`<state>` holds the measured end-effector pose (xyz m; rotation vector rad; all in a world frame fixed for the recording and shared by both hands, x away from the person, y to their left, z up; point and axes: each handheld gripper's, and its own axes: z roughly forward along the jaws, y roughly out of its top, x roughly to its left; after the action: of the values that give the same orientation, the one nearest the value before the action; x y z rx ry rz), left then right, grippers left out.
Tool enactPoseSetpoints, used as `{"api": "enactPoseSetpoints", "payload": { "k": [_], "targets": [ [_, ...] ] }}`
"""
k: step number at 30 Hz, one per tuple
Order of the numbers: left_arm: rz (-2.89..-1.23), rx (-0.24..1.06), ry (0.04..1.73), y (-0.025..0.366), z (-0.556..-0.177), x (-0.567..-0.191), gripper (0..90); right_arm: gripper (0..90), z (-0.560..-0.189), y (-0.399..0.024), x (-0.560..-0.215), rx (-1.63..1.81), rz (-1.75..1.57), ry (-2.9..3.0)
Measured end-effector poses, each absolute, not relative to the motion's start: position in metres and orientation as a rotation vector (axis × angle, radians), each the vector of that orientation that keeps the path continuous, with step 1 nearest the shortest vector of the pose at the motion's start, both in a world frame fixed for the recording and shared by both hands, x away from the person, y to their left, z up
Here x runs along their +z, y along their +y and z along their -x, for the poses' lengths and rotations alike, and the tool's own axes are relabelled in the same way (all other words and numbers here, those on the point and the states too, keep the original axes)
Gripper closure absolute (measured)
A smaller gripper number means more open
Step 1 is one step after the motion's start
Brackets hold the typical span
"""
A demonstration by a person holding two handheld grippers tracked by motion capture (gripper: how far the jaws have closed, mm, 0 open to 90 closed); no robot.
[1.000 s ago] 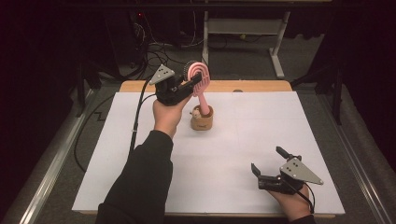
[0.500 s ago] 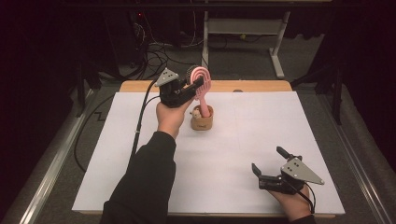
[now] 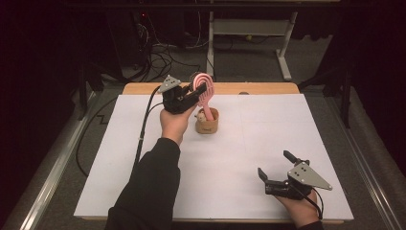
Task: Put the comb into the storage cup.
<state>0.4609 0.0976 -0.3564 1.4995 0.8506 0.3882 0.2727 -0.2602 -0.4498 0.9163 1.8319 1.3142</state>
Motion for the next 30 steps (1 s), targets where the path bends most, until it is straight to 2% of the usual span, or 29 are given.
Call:
{"api": "enactPoseSetpoints", "payload": {
  "k": [30],
  "targets": [
    [-1.526,0.372,0.855,0.0883,-0.4652,-0.3664,63.2,0.3,-0.2718,-0.2604,-0.4486,1.320,-0.915,1.825]
  ]
}}
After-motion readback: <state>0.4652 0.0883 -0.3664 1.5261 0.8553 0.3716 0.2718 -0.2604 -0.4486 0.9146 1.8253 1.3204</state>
